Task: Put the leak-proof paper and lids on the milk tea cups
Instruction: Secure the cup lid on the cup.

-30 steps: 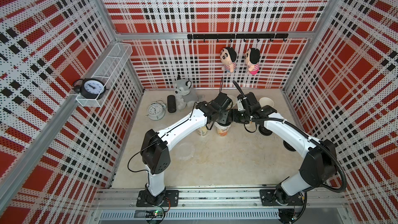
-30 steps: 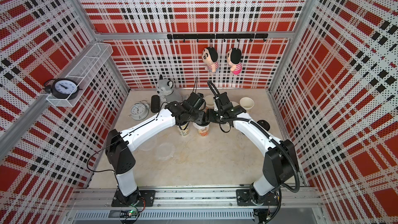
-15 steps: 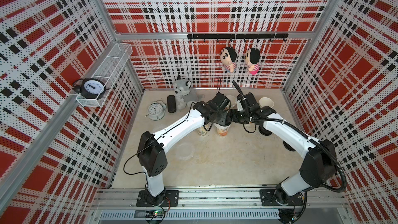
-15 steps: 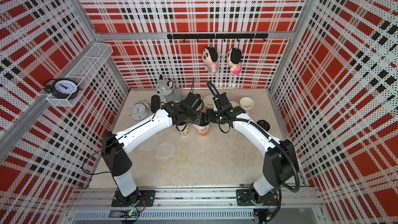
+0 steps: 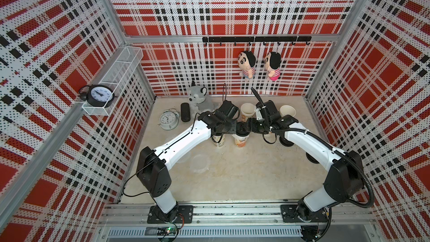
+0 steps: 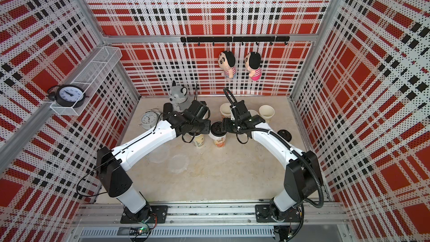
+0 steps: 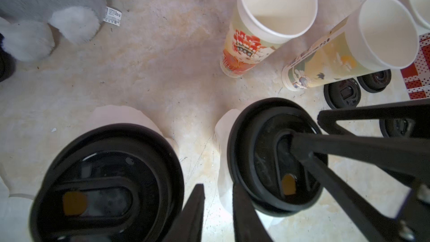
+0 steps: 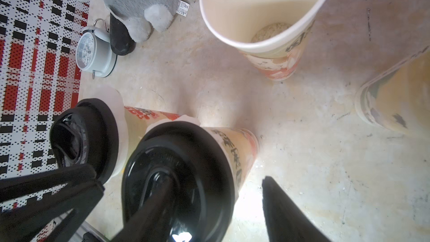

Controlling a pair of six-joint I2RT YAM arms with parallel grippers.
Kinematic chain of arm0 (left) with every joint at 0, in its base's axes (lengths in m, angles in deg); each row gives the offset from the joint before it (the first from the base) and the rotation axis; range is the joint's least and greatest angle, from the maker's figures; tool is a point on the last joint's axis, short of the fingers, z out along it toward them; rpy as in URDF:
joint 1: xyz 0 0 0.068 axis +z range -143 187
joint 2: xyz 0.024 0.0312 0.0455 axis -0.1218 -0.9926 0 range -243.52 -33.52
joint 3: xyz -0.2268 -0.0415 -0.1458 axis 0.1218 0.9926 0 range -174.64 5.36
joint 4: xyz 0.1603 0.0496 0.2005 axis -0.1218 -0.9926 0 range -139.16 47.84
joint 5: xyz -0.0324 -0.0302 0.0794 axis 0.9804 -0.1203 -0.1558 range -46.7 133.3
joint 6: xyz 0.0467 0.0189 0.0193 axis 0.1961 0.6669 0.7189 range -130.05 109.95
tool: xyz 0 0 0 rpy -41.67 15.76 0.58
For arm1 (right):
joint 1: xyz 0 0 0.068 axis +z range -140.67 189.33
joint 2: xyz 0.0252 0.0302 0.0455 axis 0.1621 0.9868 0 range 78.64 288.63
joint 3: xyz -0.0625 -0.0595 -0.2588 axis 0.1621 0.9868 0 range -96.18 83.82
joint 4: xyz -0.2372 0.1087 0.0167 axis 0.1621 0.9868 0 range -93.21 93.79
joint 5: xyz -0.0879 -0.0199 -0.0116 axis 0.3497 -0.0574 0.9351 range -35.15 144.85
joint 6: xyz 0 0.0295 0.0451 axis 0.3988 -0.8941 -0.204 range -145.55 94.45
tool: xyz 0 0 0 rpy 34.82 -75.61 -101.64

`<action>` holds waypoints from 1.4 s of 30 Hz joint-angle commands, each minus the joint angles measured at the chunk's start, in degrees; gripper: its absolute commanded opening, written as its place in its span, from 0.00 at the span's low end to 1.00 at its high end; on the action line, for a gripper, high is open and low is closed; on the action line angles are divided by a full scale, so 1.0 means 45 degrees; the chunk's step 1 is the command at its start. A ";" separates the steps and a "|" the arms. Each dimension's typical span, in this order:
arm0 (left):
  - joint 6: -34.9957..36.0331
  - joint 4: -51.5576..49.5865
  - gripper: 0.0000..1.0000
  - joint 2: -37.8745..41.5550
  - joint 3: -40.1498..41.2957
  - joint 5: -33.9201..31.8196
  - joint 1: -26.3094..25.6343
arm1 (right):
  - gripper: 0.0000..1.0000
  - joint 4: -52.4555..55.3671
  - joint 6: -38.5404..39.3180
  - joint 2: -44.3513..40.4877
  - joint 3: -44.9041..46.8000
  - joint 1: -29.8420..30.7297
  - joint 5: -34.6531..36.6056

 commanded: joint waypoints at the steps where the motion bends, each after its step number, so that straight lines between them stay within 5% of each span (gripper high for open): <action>1: -0.0212 0.0814 0.25 -0.0050 0.0006 0.0458 0.0017 | 0.63 0.0672 0.0193 0.0302 0.0383 0.0076 0.0291; 42: -0.0707 0.0890 0.21 0.0037 0.0156 -0.0280 0.0075 | 0.63 0.0669 0.0272 0.0560 0.0304 0.0066 0.0115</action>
